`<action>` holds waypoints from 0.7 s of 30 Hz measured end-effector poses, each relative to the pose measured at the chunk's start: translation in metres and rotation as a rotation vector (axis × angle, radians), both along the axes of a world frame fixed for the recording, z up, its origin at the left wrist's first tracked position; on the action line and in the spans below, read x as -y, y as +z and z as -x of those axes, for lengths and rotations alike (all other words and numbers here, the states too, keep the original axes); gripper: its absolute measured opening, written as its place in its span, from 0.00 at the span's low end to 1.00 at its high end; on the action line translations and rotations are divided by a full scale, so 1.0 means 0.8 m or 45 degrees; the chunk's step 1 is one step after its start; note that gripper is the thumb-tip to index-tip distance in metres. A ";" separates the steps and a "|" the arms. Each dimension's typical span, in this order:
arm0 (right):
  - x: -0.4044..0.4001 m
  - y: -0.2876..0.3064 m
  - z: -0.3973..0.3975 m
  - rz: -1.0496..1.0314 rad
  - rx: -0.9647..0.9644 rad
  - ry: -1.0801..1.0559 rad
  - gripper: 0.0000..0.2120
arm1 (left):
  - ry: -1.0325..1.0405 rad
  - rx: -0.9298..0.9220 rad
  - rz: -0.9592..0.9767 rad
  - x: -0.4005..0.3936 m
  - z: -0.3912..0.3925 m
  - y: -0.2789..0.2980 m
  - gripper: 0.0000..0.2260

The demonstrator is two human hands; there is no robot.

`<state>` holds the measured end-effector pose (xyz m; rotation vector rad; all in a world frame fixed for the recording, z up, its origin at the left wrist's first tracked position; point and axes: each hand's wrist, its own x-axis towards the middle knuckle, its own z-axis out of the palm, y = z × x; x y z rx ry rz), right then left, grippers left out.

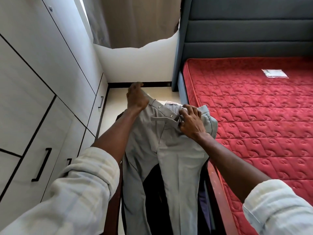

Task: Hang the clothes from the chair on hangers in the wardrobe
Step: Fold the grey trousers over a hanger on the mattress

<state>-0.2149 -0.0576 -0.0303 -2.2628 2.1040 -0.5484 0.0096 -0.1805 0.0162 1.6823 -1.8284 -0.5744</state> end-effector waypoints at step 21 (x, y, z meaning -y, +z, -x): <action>-0.012 -0.006 0.007 0.037 -0.010 0.136 0.10 | -0.897 0.646 -0.339 -0.024 0.078 0.008 0.03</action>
